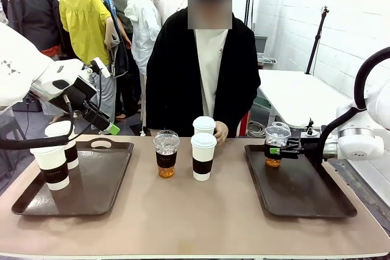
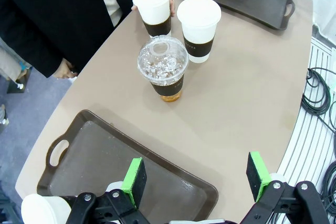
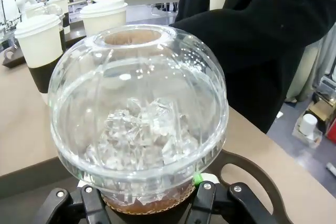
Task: Distribute the coffee onto the tray.
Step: Pick up one iced Americano and place it on the right Handle tray.
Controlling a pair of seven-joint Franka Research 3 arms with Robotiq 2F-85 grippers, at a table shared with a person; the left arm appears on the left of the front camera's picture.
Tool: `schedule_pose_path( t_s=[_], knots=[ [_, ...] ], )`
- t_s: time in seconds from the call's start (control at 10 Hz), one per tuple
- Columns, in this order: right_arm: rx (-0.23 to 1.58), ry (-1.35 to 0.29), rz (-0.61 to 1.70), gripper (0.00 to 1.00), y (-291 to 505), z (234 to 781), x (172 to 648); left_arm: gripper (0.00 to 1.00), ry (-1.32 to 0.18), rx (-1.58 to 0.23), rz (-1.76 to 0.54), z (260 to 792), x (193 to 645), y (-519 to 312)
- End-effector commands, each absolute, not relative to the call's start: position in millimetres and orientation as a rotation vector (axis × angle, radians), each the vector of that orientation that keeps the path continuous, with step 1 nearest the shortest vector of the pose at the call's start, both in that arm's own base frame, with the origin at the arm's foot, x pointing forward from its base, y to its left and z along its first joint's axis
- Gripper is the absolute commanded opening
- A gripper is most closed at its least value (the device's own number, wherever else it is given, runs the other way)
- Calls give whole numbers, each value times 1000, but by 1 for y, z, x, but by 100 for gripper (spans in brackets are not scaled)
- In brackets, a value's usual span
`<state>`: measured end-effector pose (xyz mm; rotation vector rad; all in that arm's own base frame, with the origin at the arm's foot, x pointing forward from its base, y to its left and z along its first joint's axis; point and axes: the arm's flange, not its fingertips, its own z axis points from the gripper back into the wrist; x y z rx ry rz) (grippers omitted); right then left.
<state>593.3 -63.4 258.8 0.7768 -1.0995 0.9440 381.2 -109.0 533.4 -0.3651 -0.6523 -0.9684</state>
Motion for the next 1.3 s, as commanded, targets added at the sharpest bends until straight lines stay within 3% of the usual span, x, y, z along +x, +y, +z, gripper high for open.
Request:
schedule_pose_path(
  t_s=[0.0,0.5,0.7,1.2],
  knots=[
    [771,-1133,950,62,-55,254,597,100,-654,-387,-976,533,383,-108],
    [790,-1085,956,62,-51,249,592,100,-654,-387,-976,533,383,-108],
    [779,-1075,934,100,-52,253,589,100,-654,-387,-976,533,383,-108],
    [754,-1056,889,100,-64,261,566,100,-654,-387,-976,533,383,-108]
  ],
)
